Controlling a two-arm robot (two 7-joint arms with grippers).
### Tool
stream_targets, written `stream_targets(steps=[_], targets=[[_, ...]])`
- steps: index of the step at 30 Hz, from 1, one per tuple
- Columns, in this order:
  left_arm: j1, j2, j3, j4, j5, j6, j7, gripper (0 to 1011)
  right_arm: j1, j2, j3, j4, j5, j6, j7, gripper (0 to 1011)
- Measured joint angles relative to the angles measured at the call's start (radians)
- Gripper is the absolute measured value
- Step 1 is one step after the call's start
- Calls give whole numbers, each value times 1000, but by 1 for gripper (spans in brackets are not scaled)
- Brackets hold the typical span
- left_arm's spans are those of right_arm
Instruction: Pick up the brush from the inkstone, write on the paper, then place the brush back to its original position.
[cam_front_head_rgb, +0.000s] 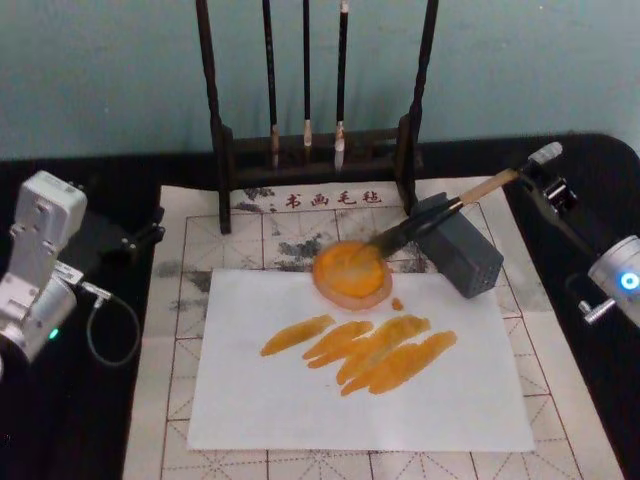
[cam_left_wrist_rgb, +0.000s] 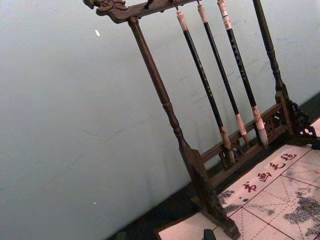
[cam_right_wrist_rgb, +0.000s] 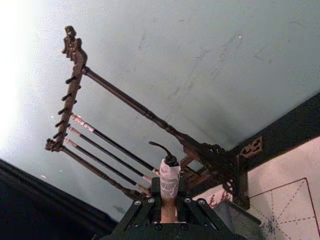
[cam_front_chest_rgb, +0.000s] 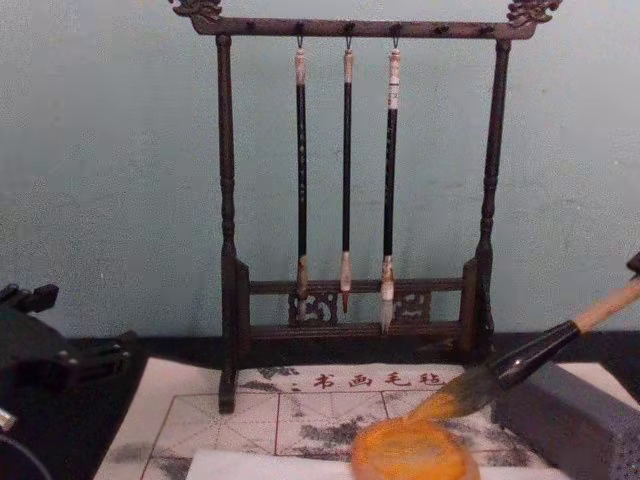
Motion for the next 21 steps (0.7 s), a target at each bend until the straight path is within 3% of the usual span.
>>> stream_targets(steps=[21], targets=[[0, 0, 0, 0, 0, 0, 0, 1001, 55, -73, -18, 96, -80, -35, 1, 177]])
